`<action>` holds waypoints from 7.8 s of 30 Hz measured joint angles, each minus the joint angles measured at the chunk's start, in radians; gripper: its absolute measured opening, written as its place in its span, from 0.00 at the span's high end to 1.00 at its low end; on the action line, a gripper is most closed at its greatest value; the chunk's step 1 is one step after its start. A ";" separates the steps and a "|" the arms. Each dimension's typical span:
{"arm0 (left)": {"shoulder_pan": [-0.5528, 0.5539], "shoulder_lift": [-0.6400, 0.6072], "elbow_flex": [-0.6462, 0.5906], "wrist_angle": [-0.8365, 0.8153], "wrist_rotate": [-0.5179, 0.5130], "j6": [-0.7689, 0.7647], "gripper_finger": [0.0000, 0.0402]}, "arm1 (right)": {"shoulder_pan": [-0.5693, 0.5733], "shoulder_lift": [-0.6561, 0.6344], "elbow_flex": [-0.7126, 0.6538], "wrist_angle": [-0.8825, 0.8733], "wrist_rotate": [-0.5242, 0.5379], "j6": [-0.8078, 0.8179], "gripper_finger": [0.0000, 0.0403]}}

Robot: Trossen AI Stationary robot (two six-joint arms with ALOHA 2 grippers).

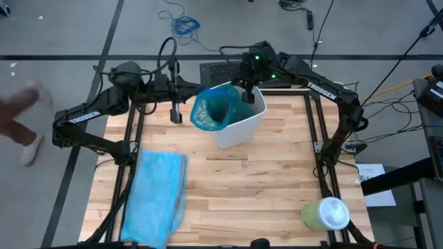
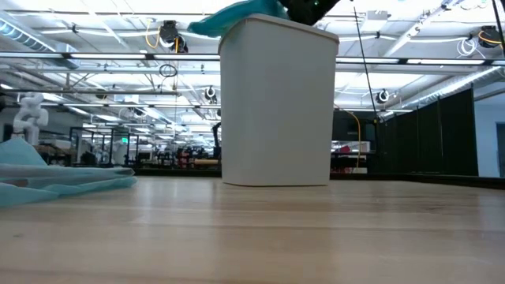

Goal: Place trash/remove bag and relplace
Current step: Close the trash bag

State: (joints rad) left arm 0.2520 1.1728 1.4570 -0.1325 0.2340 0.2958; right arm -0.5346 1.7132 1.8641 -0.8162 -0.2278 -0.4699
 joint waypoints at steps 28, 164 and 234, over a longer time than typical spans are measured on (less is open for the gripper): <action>0.001 0.025 0.001 -0.203 -0.163 0.058 0.82 | 0.006 -0.152 0.001 0.002 -0.010 0.092 0.52; -0.260 -0.024 -0.554 0.423 -0.759 0.023 0.76 | 0.632 0.126 0.177 0.367 1.059 -0.121 1.00; -0.153 0.139 -0.595 0.635 -0.652 -0.158 0.97 | 0.605 0.001 0.177 0.542 0.954 -0.195 1.00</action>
State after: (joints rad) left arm 0.0990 1.3114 0.8619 0.5022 -0.4175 0.1374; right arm 0.0704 1.7145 2.0411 -0.2738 0.7258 -0.6647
